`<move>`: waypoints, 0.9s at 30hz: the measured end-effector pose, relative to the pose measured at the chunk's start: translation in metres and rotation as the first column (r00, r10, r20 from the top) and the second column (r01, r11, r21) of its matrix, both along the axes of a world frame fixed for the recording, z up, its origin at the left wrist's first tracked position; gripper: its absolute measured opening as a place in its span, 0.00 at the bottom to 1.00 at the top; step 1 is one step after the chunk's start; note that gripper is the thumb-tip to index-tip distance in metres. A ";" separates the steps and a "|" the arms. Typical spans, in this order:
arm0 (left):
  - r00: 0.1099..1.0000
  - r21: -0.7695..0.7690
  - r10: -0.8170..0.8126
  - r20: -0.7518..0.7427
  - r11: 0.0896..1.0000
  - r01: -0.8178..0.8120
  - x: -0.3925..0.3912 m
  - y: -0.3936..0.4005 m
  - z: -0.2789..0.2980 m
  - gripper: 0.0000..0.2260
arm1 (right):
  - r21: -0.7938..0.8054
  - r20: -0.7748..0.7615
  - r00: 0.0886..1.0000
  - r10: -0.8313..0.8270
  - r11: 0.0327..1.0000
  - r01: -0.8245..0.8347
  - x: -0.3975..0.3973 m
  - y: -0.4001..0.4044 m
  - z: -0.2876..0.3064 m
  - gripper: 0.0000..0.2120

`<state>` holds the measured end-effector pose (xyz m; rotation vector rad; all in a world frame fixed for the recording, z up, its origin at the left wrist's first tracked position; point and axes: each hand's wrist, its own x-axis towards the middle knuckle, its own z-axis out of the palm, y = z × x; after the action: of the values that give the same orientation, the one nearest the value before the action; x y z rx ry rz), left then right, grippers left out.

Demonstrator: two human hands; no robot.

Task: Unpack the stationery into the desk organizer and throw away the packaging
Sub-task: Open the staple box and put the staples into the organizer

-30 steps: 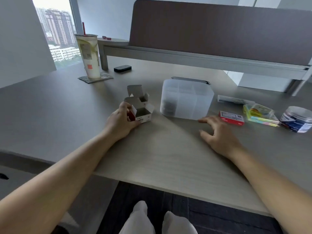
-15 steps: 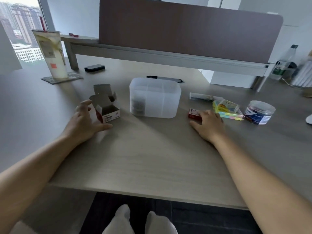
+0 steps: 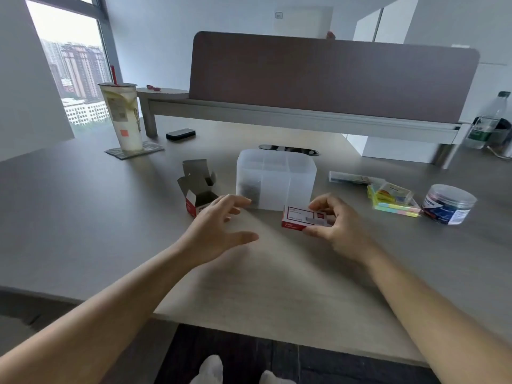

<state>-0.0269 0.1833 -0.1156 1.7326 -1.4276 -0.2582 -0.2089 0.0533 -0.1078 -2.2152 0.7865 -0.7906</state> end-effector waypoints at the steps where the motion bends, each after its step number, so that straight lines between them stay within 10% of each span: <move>1: 0.999 0.039 -0.031 -0.027 0.999 0.033 -0.004 -0.006 0.001 0.27 | 0.014 0.010 0.999 0.032 0.999 -0.032 0.005 0.004 0.001 0.15; 15: 0.900 -0.110 -0.109 -0.422 0.992 0.068 0.000 -0.043 -0.003 0.16 | 0.189 0.195 0.980 -0.046 0.982 0.009 0.036 0.001 -0.009 0.19; 27: 0.880 -0.055 -0.152 -0.449 0.988 0.142 -0.003 -0.049 0.002 0.19 | 0.316 0.380 0.925 -0.023 0.943 -0.107 0.032 0.002 -0.008 0.11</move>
<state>-0.0298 0.1343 -0.1134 1.4239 -1.2052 -0.6826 -0.1770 0.0552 -0.1155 -1.7029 0.6222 -0.9516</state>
